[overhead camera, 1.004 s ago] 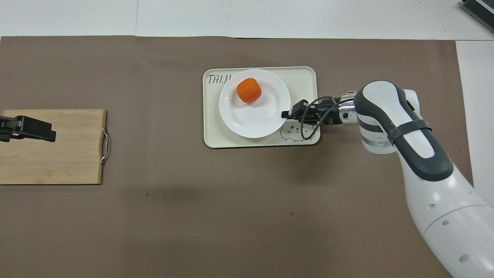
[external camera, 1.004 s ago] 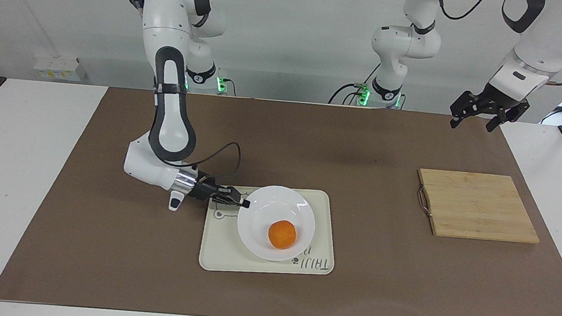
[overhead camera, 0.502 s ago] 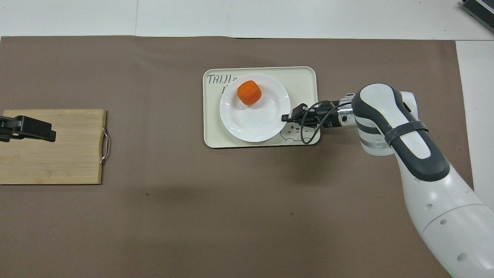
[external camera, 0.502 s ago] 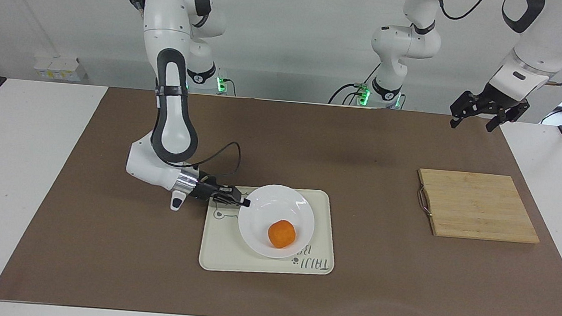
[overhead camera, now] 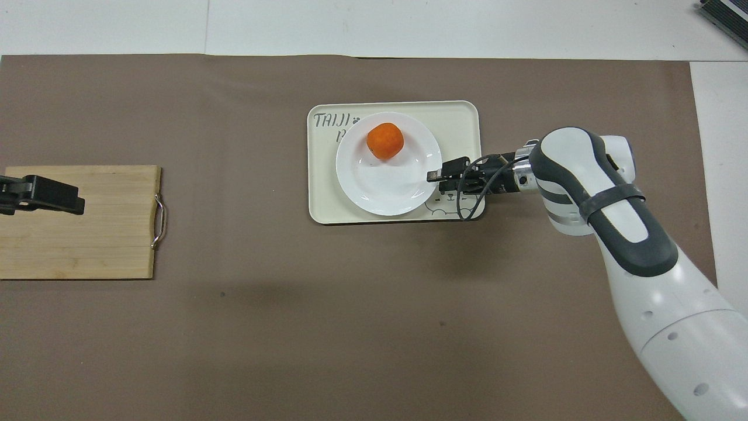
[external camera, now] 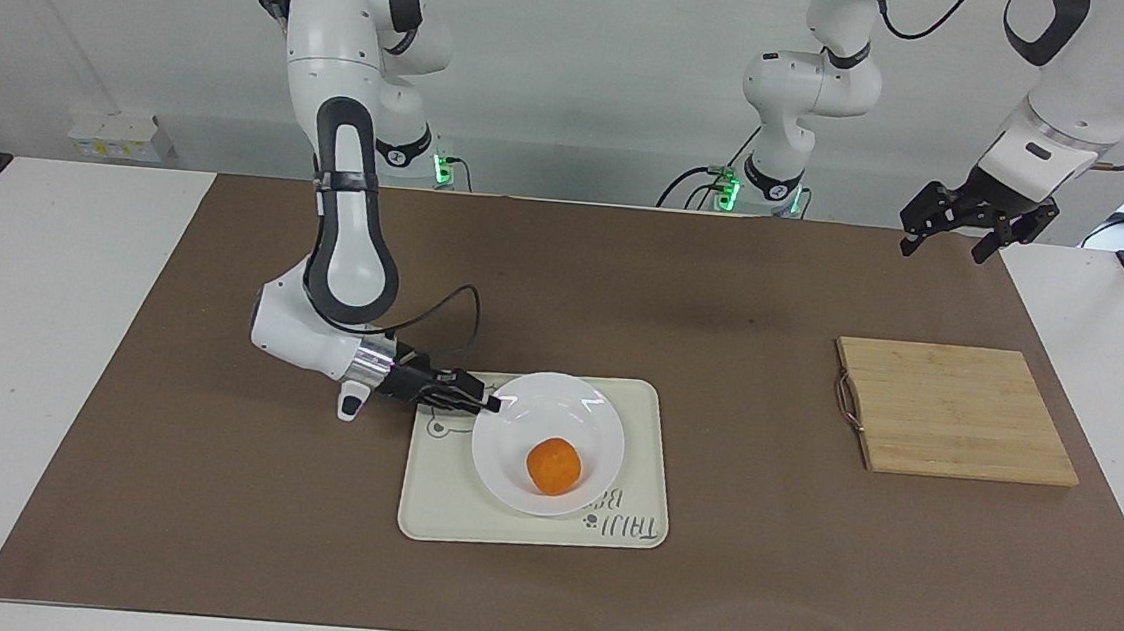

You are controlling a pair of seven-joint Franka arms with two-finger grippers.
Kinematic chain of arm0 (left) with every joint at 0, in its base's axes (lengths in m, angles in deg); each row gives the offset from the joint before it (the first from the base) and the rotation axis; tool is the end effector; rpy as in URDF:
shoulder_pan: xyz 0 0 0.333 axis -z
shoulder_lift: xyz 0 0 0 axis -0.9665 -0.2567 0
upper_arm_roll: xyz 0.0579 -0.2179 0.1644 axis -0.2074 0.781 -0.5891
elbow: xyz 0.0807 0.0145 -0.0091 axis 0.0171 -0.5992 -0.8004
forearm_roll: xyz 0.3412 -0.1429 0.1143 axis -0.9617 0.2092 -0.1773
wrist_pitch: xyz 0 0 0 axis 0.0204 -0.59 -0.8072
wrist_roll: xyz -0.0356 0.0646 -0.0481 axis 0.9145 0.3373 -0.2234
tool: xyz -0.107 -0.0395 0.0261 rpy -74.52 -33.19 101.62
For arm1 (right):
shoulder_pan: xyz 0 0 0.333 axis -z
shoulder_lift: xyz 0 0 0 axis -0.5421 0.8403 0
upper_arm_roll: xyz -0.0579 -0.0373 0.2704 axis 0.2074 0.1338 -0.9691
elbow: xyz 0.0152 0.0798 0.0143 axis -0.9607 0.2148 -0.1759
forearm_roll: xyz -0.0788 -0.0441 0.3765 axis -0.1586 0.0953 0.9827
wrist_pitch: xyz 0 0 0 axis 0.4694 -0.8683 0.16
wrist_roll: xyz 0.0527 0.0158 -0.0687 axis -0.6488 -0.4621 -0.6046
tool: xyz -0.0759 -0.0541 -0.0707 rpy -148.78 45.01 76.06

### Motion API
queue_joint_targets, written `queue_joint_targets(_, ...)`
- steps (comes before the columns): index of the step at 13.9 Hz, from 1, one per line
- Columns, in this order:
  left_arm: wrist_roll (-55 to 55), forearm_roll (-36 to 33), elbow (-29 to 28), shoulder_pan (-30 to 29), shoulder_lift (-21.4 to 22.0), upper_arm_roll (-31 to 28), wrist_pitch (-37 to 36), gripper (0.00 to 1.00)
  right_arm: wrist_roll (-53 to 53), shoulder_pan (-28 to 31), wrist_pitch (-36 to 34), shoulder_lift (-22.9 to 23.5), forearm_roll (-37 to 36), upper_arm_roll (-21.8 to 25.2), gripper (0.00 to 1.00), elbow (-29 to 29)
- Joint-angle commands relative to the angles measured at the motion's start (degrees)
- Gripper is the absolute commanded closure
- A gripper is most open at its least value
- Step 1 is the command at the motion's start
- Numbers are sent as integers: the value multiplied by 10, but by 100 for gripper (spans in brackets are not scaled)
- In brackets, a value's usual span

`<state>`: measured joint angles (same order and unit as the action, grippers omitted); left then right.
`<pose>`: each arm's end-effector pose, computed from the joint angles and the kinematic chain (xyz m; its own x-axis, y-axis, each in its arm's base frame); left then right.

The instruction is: Place orange and plate with both arms

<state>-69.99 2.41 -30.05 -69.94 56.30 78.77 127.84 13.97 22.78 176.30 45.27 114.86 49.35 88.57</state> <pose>0.5329 -0.0201 0.5796 0.9976 -0.0633 -0.0282 -0.0624 -0.9975 0.0335 0.6180 0.1249 0.2222 0.9849 -0.1210 -0.1236 -0.1717 -0.5979 -0.7829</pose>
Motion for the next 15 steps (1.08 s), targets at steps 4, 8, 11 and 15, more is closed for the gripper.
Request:
queue_joint_targets(4, -5, -3, 10, -3, -3, 1, -10, 0, 98, 1, 9, -73, -208, 0, 0, -13)
queue_joint_targets(8, -5, -3, 10, -3, -3, 1, -10, 0, 179, 0, 0, -131, -375, 0, 0, -13)
queue_joint_targets(11, -5, -3, 10, -3, -3, 1, -10, 0, 217, 10, -37, -173, -485, 2, 0, -13)
queue_joint_targets(15, -5, -3, 10, -3, -3, 1, -10, 0, 281, 33, -54, -220, -558, 4, 0, -13)
